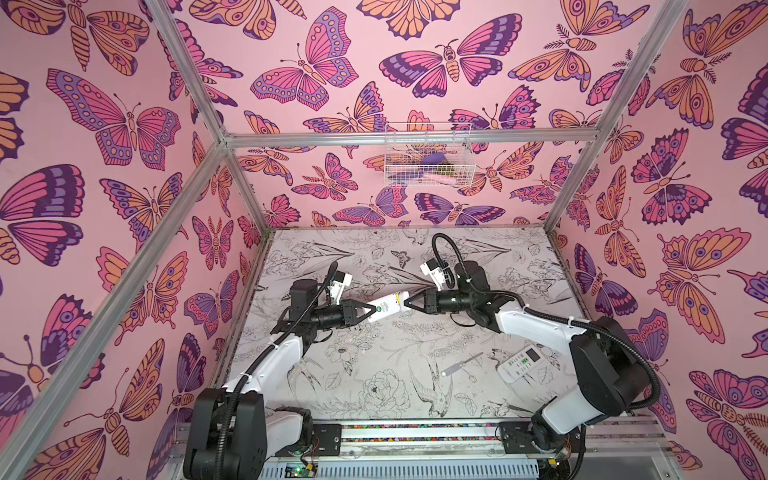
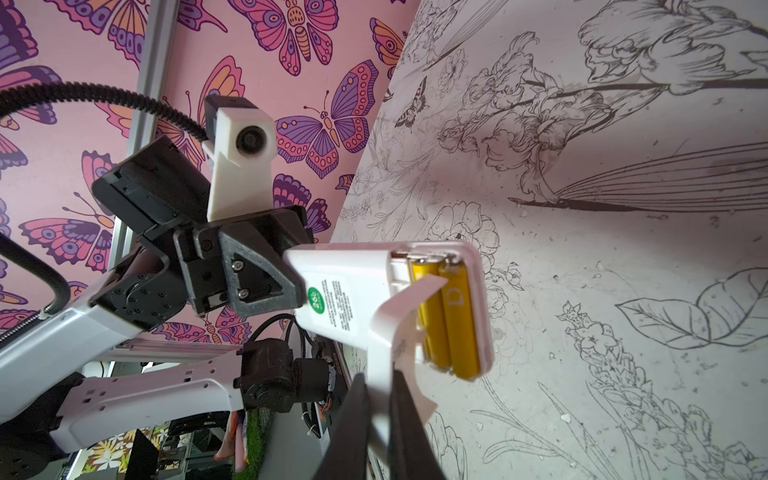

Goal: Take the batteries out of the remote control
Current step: 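Pull the right gripper away from the left gripper to slide off the battery cover, then carry the white battery cover away with the right gripper and drop it on the table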

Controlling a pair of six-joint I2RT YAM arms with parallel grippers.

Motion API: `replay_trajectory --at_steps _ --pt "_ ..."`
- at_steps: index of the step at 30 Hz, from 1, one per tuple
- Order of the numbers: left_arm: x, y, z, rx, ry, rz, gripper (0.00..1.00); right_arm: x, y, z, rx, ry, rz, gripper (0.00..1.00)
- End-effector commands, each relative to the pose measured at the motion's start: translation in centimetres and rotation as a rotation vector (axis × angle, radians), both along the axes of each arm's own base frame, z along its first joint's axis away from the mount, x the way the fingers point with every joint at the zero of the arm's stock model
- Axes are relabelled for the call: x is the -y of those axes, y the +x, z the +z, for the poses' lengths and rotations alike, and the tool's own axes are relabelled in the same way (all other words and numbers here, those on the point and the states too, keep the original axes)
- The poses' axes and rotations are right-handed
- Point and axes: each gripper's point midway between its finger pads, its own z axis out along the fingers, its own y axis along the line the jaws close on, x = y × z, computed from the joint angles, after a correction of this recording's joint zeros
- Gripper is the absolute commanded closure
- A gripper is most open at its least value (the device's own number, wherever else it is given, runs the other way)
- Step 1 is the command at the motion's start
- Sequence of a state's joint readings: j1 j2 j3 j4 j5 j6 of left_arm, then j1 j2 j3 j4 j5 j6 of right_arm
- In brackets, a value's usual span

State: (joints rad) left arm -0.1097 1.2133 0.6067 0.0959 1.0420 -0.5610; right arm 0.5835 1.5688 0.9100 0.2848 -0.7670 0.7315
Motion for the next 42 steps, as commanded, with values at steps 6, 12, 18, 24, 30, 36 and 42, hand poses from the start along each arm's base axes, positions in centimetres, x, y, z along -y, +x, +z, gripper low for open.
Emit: replay_trajectory --at_steps 6,12,18,24,30,36,42 --pt "-0.2 0.2 0.2 0.021 0.000 -0.006 1.00 1.2 -1.1 3.4 0.080 0.014 -0.019 0.89" --pt "-0.3 0.3 0.2 0.022 0.000 -0.004 1.00 3.9 -1.0 3.4 0.100 -0.053 -0.088 0.90" --pt "-0.4 0.4 0.2 0.024 0.002 0.003 1.00 6.9 -0.3 3.2 0.127 -0.137 -0.183 0.90" --pt "-0.4 0.6 0.2 0.014 0.001 0.007 1.00 10.0 0.9 1.6 0.173 -0.322 -0.286 0.90" --pt "-0.6 0.6 0.5 0.023 0.000 0.011 1.00 12.5 2.3 -0.9 0.189 -0.505 -0.360 0.90" --pt "-0.7 0.8 0.6 0.019 0.000 0.020 1.00 16.3 4.0 -3.4 0.160 -0.736 -0.462 0.89" --pt "-0.7 0.7 0.3 0.018 0.004 0.018 1.00 19.1 5.6 -5.8 0.098 -0.826 -0.509 0.89"
